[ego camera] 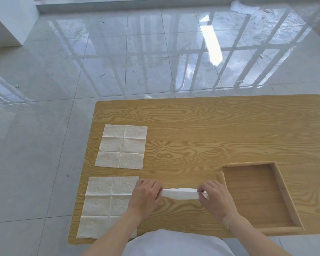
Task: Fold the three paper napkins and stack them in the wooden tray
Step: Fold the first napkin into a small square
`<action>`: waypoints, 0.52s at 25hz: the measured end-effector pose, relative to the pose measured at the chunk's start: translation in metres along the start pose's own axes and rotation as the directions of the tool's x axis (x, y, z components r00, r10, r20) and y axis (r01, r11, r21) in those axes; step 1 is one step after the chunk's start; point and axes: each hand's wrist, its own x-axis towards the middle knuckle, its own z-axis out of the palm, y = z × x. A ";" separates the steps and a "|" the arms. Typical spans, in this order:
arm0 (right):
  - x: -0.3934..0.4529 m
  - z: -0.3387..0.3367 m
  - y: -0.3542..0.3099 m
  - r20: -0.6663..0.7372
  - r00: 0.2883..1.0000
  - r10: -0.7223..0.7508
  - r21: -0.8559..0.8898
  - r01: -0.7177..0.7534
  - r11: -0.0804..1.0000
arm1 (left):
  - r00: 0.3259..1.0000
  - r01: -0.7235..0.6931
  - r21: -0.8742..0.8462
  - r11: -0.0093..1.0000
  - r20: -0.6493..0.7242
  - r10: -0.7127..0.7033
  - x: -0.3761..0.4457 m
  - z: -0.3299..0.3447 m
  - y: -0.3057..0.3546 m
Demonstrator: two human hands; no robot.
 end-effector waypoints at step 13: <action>-0.042 0.039 -0.008 0.049 0.999 -0.009 -0.059 0.012 0.998 | 0.965 0.173 0.057 0.983 0.190 -0.181 -0.048 0.019 0.004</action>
